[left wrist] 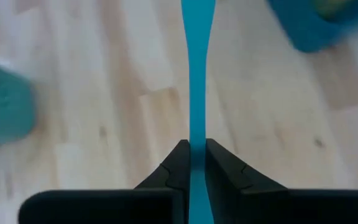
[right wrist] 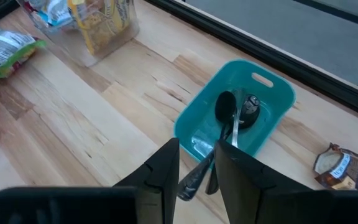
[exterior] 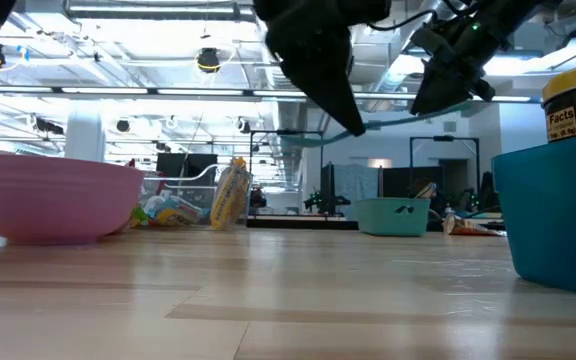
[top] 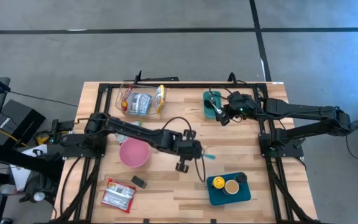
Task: Pick & Place Food Item
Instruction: Put the blue baby spoon into the green bin
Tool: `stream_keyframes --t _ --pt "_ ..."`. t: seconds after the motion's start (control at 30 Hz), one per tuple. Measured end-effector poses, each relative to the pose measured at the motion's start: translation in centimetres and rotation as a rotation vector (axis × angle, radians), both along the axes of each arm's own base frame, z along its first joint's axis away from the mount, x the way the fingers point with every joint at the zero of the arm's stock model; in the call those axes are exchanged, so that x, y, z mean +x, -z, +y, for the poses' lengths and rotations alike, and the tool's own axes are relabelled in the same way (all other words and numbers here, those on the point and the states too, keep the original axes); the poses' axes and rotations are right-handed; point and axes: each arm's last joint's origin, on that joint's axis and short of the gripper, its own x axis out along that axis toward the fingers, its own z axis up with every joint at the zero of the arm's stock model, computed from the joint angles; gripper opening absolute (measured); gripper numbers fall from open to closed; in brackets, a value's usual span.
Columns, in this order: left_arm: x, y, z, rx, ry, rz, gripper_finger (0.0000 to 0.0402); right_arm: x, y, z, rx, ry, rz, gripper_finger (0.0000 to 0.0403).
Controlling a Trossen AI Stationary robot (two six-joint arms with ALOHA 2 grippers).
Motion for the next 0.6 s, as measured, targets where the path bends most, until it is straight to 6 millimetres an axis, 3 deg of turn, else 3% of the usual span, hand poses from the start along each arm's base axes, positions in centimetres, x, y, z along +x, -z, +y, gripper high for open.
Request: stream_keyframes --t 0.4,0.6 --pt "1.5 -0.9 3.3 -0.093 -0.259 -0.177 0.0023 0.2 -0.2 0.0 0.057 -0.010 -0.057 0.0098" --pt "1.8 -1.1 4.6 -0.089 -0.356 -0.227 0.0022 -0.2 -0.4 -0.8 0.165 0.018 -0.126 0.0098"
